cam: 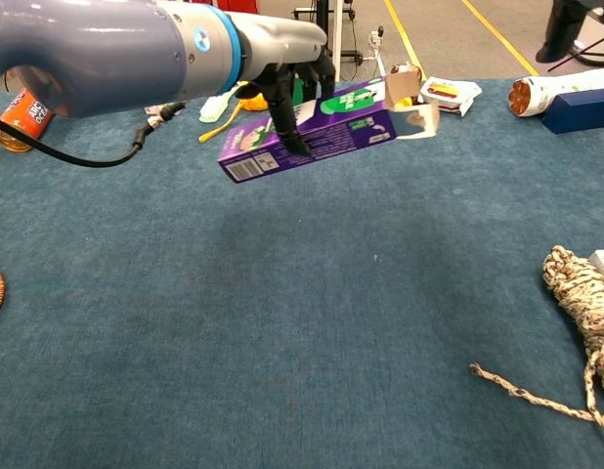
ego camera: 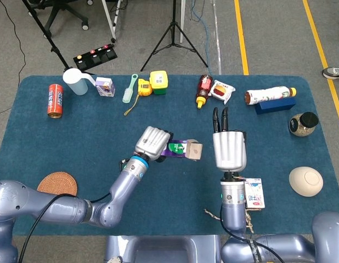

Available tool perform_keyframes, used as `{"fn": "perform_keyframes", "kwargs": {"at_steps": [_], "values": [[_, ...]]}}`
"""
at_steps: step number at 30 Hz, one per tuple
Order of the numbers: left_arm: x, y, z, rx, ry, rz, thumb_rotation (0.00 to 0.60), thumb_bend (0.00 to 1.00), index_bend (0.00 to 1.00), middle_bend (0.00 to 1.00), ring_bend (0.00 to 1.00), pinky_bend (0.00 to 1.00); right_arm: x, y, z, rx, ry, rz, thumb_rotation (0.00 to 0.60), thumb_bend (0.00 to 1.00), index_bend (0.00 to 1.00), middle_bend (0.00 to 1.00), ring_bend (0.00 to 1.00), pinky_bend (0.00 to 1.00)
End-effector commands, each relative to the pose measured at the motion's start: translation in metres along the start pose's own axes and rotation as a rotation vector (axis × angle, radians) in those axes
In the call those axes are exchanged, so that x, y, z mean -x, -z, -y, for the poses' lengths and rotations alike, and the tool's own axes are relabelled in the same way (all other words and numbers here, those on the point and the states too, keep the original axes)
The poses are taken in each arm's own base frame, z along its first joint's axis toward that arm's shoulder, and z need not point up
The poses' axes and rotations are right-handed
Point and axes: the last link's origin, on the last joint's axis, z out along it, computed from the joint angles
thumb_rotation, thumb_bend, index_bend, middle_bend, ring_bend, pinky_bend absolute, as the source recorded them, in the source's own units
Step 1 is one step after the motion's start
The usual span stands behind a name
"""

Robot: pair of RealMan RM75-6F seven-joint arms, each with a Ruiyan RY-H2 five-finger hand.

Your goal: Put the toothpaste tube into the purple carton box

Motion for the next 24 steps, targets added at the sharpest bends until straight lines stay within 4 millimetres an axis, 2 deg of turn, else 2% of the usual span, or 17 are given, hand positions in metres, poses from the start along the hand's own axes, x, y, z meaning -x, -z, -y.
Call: {"fn": "perform_keyframes", "kwargs": {"at_steps": [1, 7, 9, 11, 14, 18, 21, 24], "values": [[0.004, -0.002, 0.008, -0.025, -0.066, -0.004, 0.600, 0.31, 0.58, 0.43, 0.48, 0.82, 0.036, -0.008, -0.023, -0.012, -0.006, 0.052, 0.600, 0.00, 0.00, 0.15, 0.83, 0.86], [0.018, -0.007, 0.011, -0.062, -0.118, 0.012, 0.600, 0.31, 0.58, 0.43, 0.48, 0.80, 0.062, -0.014, -0.043, -0.038, -0.041, 0.066, 0.600, 0.00, 0.00, 0.18, 0.81, 0.76], [0.022, -0.009, 0.011, -0.076, -0.122, 0.014, 0.600, 0.31, 0.58, 0.42, 0.47, 0.76, 0.069, -0.014, -0.047, -0.039, -0.045, 0.078, 0.600, 0.00, 0.00, 0.18, 0.77, 0.69], [0.026, -0.011, 0.010, -0.090, -0.123, 0.011, 0.600, 0.31, 0.56, 0.38, 0.43, 0.72, 0.076, -0.014, -0.051, -0.037, -0.052, 0.094, 0.600, 0.00, 0.00, 0.17, 0.74, 0.63], [0.030, -0.014, 0.008, -0.104, -0.122, -0.005, 0.600, 0.30, 0.42, 0.22, 0.33, 0.65, 0.083, -0.015, -0.055, -0.038, -0.067, 0.106, 0.600, 0.00, 0.00, 0.17, 0.71, 0.57], [0.034, -0.016, 0.003, -0.109, -0.114, -0.010, 0.600, 0.28, 0.16, 0.04, 0.23, 0.58, 0.092, -0.014, -0.060, -0.030, -0.079, 0.122, 0.600, 0.00, 0.00, 0.17, 0.71, 0.57], [0.035, -0.017, 0.000, -0.109, -0.106, -0.018, 0.600, 0.28, 0.04, 0.00, 0.20, 0.57, 0.095, -0.014, -0.063, -0.023, -0.080, 0.125, 0.600, 0.00, 0.00, 0.17, 0.71, 0.57], [0.035, -0.016, -0.001, -0.106, -0.097, -0.016, 0.600, 0.27, 0.01, 0.00, 0.20, 0.56, 0.096, -0.014, -0.065, -0.020, -0.084, 0.127, 0.600, 0.00, 0.00, 0.17, 0.71, 0.56]]}}
